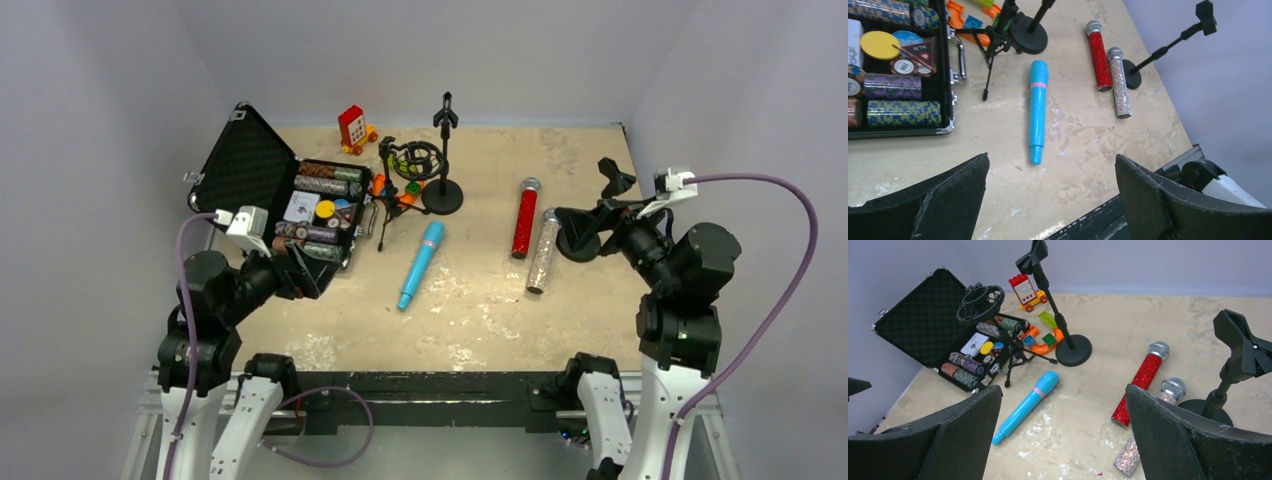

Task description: Attach the microphones to the stand

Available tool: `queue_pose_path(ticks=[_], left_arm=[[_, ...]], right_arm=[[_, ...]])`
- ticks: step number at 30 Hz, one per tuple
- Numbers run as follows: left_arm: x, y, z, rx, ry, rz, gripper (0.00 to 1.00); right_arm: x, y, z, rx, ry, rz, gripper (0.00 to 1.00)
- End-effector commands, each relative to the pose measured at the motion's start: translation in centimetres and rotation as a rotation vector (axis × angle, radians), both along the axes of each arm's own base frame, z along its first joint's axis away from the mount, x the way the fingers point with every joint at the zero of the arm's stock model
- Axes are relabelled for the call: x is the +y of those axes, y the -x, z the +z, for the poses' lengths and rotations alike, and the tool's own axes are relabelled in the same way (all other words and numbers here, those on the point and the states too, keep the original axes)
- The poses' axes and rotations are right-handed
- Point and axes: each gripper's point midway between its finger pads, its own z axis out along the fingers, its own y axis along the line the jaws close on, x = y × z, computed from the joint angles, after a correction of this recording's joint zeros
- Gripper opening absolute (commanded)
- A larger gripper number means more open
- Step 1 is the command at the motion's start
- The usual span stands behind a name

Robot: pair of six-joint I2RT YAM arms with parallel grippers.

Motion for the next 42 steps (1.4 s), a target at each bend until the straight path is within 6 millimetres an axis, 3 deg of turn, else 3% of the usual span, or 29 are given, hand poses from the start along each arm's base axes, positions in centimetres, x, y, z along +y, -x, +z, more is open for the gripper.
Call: queue_pose_path(ticks=[1,4,8,11,14,17,20,24,28,35,42], left_arm=[[-1.8,0.8,0.3,0.013,0.045,-0.119,1.0],[-1.9,1.2,-0.3,0.043,0.022,-0.14,1.0],[-2.2,1.3,-1.6,0.078,0.0,-0.158,1.0],[-2.7,1.3,-3.1,0.128,-0.078,-0.165,1.0],[-1.4,0.4,-5.8,0.236,-0.348,-0.074,1.0],[-4.1,0.0,-6.0,0.243,-0.446,-0.139,0.99],[-6.8,-0.8,-6.6,0.216,-0.41,-0.196,0.99],[-10.2,-2.8,-8.2,0.16,-0.355,-0.251,0.99],[-13.0,-5.0,-11.1,0.159,-0.362,-0.287,0.98],[-15.9,-8.4,-15.3,0.104,-0.324,-0.261,0.94],[-17.5,-10.9,-17.8,0.118,-0.346,-0.222,0.75]], right_arm=[[0.1,-0.5,-0.5,0.016,0.0,0.019,0.99],[1.2,-0.7,-1.2,-0.014,0.063,0.124,0.99],[5.9,1.7,-3.3,-0.115,0.223,0.529,0.99],[6.1,1.8,-5.7,-0.109,0.322,0.591,0.99],[5.5,1.0,-8.1,-0.057,0.378,0.616,0.99],[5.3,0.3,-10.8,0.067,0.36,0.661,0.99],[5.2,-0.1,-12.3,0.113,0.347,0.685,0.99],[4.8,-1.1,-13.0,0.098,0.353,0.633,0.99],[5.1,-1.2,-13.6,0.059,0.347,0.639,0.99],[5.5,-1.5,-15.8,0.039,0.325,0.658,0.99],[5.5,-1.9,-16.9,0.073,0.3,0.671,0.98]])
